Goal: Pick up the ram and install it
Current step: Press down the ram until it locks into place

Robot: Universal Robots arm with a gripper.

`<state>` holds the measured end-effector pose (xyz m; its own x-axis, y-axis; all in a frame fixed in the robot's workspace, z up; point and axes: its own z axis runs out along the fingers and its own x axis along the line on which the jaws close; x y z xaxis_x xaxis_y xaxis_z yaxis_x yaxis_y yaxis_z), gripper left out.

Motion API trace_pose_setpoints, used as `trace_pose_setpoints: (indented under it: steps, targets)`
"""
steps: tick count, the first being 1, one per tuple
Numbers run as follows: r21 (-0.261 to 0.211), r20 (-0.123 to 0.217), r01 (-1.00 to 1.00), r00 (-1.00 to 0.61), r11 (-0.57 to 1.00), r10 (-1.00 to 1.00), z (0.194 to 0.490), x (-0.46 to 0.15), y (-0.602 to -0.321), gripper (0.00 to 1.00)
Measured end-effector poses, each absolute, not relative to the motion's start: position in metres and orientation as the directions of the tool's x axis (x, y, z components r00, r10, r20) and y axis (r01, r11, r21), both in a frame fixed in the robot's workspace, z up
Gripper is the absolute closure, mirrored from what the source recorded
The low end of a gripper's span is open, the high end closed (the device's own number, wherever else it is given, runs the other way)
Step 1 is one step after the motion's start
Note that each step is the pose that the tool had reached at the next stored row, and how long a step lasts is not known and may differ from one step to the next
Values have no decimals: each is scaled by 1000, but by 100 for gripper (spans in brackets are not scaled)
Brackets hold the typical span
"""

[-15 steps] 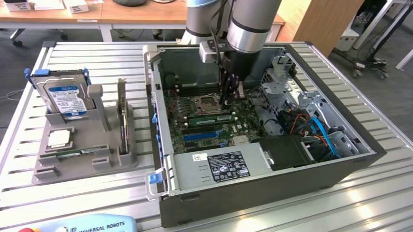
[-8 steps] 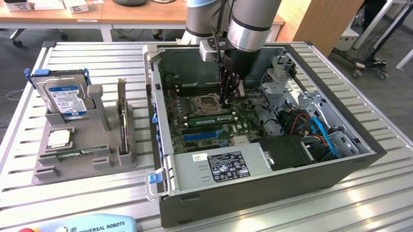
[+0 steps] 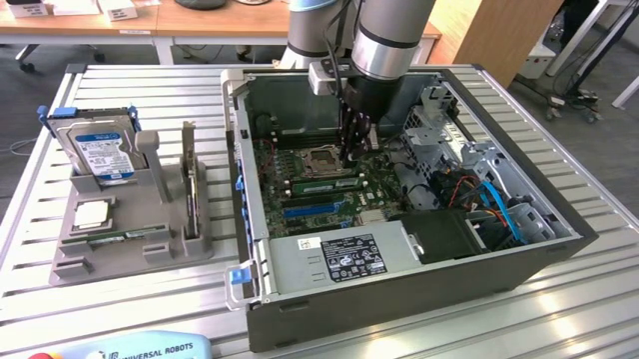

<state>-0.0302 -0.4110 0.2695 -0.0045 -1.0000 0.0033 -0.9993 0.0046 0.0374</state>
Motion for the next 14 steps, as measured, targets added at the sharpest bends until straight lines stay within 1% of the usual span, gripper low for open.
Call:
trace_pose_setpoints:
  steps: [2,3,4,5,6,14]
  targets:
    - [37,3,-999,-4,5,-1000,270,-30,-411,75]
    - [37,3,-999,-5,5,-1000,270,-30,-411,76]
    - [37,3,-999,-4,5,-1000,270,-30,-411,83]
    - [37,3,-999,-4,5,-1000,270,-30,-411,83]
    - [37,3,-999,-4,5,-1000,270,-30,-411,89]
    - [37,3,-999,-4,5,-1000,270,-30,-411,90]
